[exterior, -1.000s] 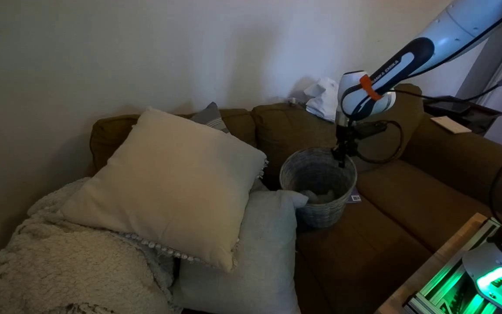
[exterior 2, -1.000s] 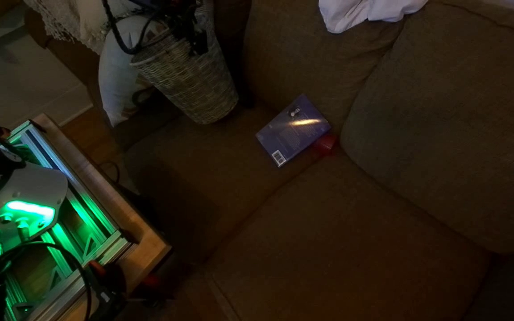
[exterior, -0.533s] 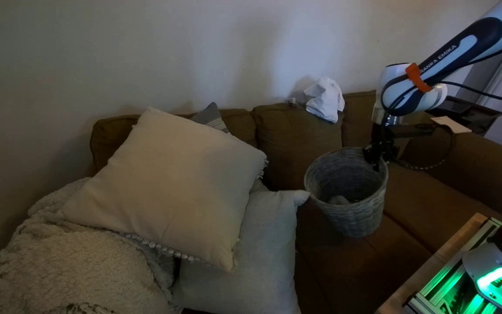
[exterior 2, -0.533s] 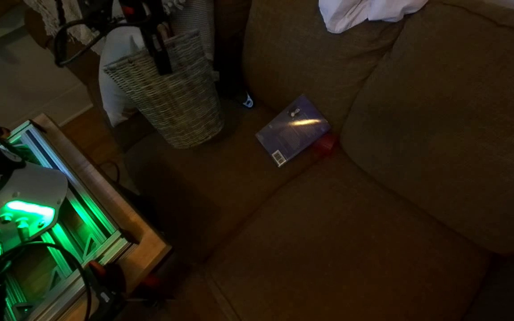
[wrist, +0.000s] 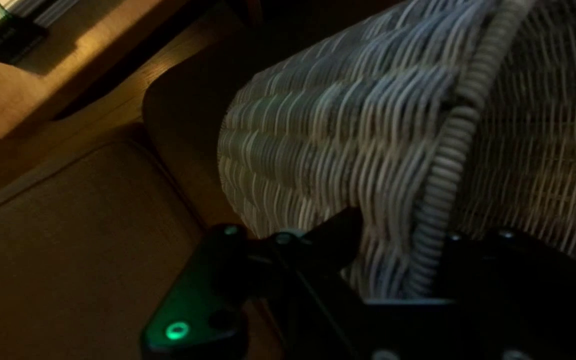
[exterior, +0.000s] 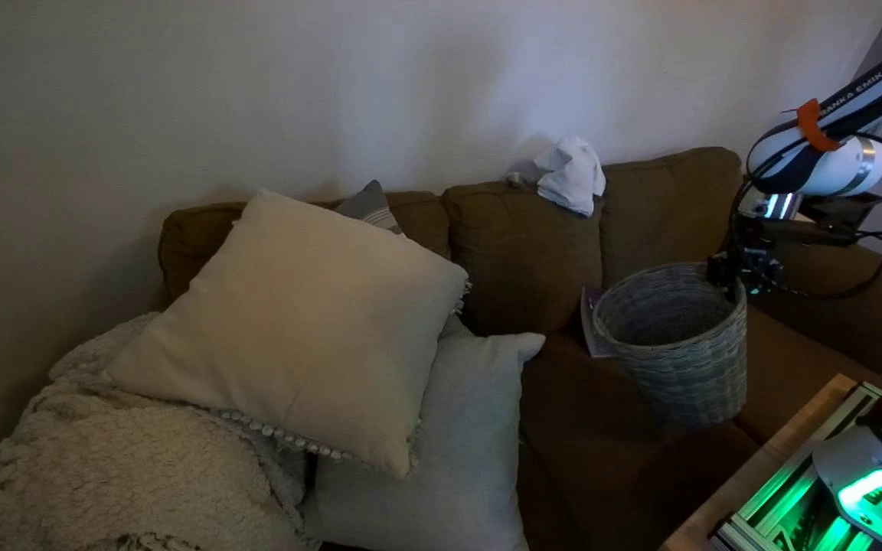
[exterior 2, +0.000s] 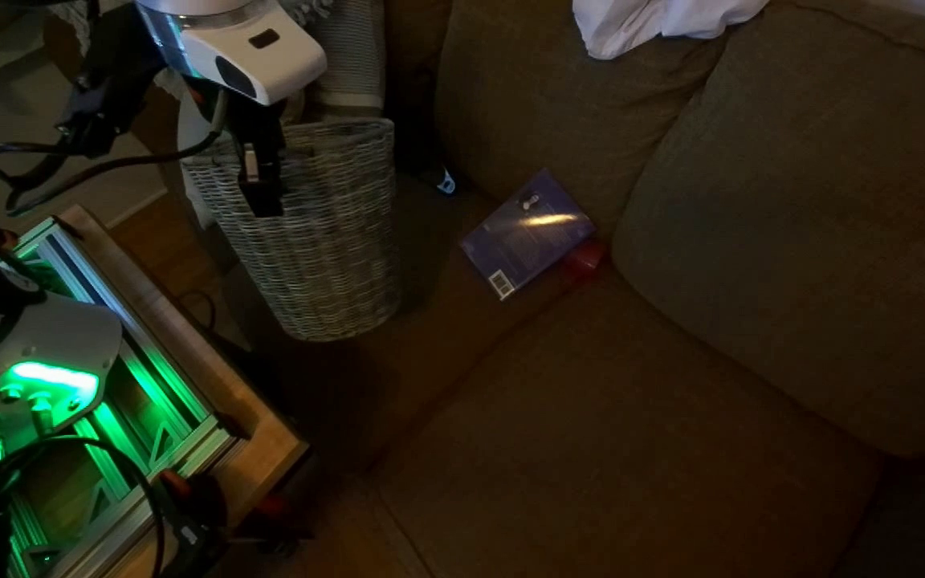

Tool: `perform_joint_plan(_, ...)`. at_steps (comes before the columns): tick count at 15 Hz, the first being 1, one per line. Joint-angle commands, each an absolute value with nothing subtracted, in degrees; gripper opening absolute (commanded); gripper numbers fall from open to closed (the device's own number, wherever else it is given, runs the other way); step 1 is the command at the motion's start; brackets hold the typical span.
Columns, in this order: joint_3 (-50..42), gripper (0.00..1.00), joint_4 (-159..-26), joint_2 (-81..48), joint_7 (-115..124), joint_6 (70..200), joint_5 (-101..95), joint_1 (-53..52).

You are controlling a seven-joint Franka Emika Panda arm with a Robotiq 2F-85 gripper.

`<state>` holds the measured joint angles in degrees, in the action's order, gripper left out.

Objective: Move the gray basket to the right side of the couch

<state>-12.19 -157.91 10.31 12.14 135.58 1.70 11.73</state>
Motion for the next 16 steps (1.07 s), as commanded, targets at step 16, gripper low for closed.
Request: perform_joint_plan(16, -23.7, 0.02, -134.2, -15.3, -21.7, 142.1, 23.5, 34.3)
